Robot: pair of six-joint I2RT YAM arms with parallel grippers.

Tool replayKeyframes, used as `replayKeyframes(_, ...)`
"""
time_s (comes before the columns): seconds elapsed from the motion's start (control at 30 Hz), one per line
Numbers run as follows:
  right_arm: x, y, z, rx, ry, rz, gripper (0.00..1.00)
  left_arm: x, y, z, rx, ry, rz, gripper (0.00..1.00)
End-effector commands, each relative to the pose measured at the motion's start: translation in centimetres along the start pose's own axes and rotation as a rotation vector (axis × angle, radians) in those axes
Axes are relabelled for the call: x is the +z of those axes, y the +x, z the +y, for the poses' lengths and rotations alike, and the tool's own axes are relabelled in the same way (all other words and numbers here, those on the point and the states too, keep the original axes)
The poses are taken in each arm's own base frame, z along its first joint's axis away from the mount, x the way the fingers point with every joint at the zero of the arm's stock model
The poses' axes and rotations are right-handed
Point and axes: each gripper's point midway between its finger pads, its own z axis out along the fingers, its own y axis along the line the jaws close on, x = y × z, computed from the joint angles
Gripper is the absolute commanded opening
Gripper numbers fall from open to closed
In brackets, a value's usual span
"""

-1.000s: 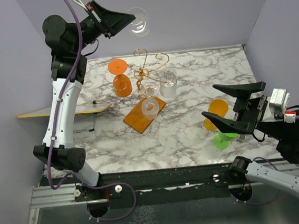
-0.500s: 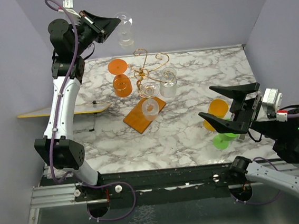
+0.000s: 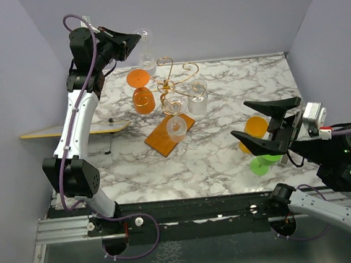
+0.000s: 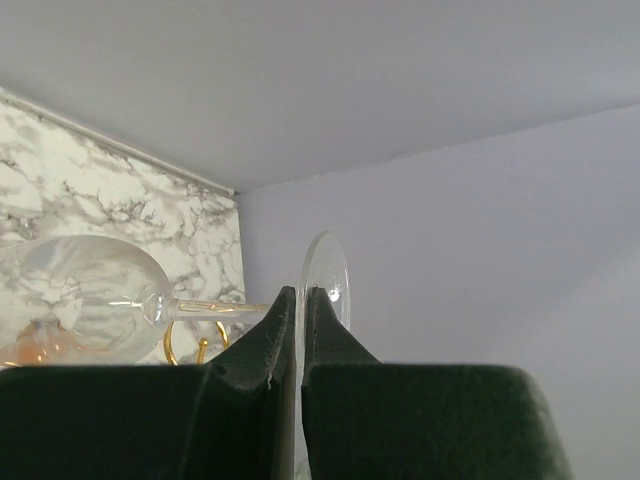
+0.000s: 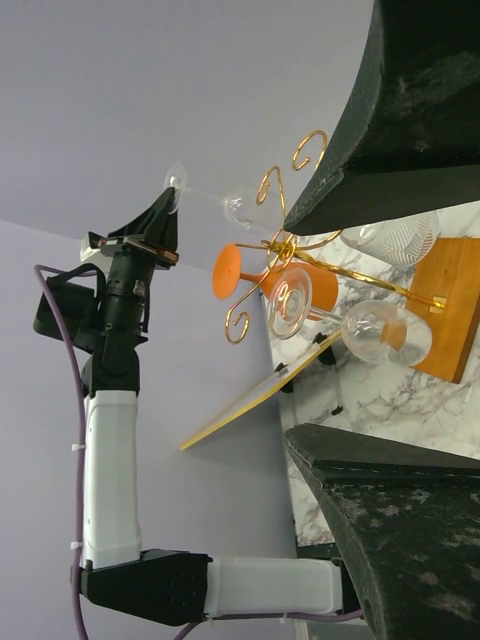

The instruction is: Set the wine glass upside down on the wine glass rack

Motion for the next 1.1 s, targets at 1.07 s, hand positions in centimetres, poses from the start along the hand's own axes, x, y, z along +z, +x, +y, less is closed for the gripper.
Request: replayKeyframes(1.07, 2.3, 3.5, -2.0, 0.115, 0.131, 0.086, 0.79, -0.2, 7.1, 2.5, -0.026, -0.117, 0.162, 0.00)
